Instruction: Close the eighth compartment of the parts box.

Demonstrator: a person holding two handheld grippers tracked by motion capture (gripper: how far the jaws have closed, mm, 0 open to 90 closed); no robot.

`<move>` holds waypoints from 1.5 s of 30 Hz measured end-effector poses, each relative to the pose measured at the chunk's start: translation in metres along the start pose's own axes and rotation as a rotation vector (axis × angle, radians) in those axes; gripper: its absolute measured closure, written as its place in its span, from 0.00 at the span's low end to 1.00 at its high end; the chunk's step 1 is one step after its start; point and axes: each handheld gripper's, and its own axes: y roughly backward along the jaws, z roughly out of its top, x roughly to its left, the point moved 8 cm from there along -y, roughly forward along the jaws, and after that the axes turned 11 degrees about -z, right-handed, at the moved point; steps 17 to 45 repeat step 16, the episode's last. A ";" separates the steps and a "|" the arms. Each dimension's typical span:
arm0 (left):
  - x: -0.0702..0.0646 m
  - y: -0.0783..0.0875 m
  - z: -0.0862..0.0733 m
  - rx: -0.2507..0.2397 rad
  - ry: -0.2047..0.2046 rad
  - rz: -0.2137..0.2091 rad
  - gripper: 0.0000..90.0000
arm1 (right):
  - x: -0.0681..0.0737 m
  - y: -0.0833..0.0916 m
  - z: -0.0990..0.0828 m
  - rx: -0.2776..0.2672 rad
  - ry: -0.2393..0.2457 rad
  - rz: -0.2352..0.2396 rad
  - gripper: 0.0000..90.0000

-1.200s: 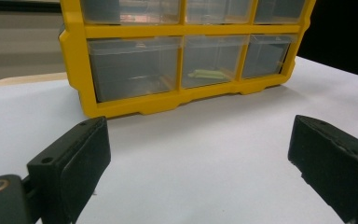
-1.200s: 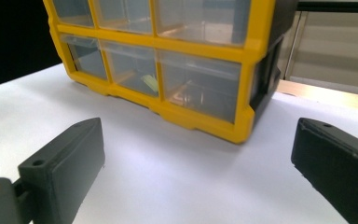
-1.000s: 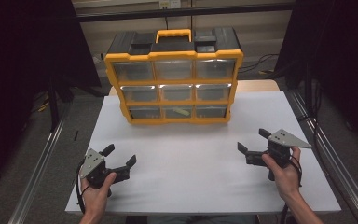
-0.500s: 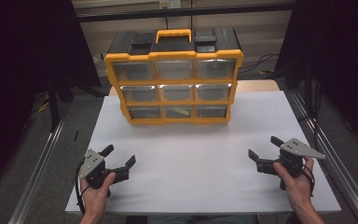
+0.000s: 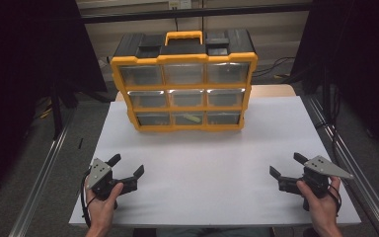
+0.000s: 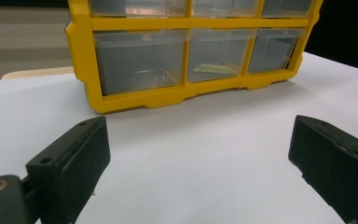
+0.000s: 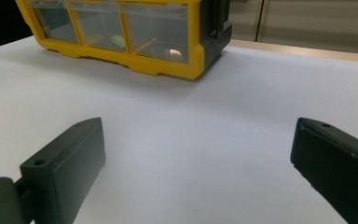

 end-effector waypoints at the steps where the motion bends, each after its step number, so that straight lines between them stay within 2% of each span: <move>1: -0.001 0.000 0.000 0.000 0.001 -0.004 0.06 | -0.001 0.000 -0.001 0.001 0.002 -0.004 0.03; 3: -0.001 0.000 0.001 -0.007 0.002 -0.002 0.06 | -0.001 0.002 -0.002 -0.001 -0.008 -0.005 0.03; 4: -0.003 -0.001 0.002 -0.012 0.004 -0.022 0.06 | -0.002 0.003 -0.003 0.002 -0.012 -0.002 0.03; 5: -0.003 0.000 0.001 0.004 -0.008 -0.019 0.06 | -0.002 0.003 -0.003 0.005 -0.015 0.002 0.03; 7: -0.005 0.000 0.003 -0.007 -0.007 -0.025 0.06 | -0.004 0.004 -0.001 0.002 -0.030 0.007 0.02; 10: -0.007 0.000 0.002 -0.002 -0.015 -0.035 0.06 | -0.007 0.003 -0.003 0.011 -0.036 -0.008 0.02; 15: -0.005 0.000 0.003 -0.004 -0.013 -0.025 0.06 | -0.005 0.001 -0.004 0.011 -0.018 -0.011 0.02; 45: -0.004 0.000 0.002 0.005 -0.017 -0.020 0.06 | -0.004 0.001 -0.005 0.018 -0.020 -0.005 0.02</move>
